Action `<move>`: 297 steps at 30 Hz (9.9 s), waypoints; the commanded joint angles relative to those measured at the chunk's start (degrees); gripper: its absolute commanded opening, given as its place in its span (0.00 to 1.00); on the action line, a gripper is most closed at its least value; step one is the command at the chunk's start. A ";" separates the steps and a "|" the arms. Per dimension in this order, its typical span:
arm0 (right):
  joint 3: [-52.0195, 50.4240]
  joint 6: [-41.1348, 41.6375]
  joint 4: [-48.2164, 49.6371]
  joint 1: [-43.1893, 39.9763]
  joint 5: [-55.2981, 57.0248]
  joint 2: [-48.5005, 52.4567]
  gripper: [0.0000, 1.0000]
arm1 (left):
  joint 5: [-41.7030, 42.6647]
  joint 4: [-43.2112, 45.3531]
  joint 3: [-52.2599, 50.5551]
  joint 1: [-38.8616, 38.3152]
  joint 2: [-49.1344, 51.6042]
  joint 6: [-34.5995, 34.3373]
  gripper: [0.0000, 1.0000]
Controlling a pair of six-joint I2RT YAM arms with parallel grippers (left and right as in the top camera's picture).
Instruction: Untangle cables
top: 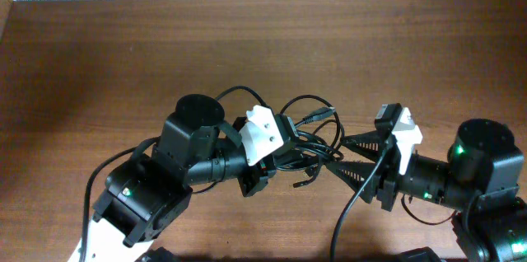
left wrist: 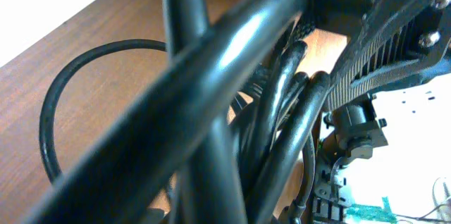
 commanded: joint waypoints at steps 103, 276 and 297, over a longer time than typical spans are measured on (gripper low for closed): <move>0.76 -2.75 1.75 -0.26 -0.72 -2.32 0.04 | 18.80 10.19 1.64 -3.67 6.62 -0.26 0.00; 8.48 -5.73 -5.62 -0.24 -12.96 -0.24 0.04 | 32.94 2.93 1.62 2.43 4.63 21.62 0.01; 8.48 -4.00 1.73 -0.24 -14.47 2.34 0.29 | 28.65 1.68 1.62 -4.92 5.46 21.24 0.00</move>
